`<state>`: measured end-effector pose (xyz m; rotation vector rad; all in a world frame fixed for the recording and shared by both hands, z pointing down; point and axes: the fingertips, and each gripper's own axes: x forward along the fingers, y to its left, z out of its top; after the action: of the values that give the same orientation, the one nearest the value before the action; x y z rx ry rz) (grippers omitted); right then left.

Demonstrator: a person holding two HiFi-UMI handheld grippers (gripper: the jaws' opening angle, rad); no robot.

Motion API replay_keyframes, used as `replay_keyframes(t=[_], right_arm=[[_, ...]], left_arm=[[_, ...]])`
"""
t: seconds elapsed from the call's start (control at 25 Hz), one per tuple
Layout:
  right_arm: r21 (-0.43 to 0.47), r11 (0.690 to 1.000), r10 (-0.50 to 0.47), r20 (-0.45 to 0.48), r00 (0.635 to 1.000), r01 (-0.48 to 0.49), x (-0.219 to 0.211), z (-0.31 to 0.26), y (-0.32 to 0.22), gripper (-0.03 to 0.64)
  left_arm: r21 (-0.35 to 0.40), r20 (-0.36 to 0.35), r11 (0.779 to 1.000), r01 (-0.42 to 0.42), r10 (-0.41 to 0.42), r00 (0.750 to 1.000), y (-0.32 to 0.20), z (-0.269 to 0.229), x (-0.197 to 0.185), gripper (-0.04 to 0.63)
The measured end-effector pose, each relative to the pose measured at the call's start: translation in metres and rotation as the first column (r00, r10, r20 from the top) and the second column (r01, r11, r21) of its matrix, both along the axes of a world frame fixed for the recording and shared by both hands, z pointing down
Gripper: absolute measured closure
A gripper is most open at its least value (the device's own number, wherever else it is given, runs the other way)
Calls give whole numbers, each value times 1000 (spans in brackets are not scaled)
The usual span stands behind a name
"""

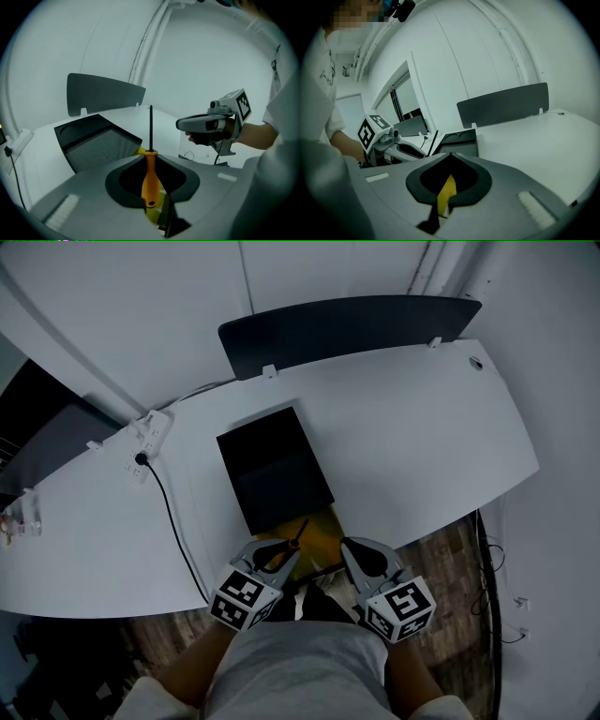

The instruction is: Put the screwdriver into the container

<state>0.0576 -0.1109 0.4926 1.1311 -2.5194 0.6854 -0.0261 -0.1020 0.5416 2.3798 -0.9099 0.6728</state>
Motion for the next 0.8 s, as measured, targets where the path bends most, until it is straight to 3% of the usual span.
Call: replay_keyframes(t=[0.4,0.8], right_arm=[[-27,1000,-5,3,1000,5,3,12,6,603],[-39,999,-7,4,1000,7,11,19,4,603]], left_arm=[[-41,97,996,-77,80,992,2,37,14,528],[-154,197,982,-113,143,970,1,72,19,528]])
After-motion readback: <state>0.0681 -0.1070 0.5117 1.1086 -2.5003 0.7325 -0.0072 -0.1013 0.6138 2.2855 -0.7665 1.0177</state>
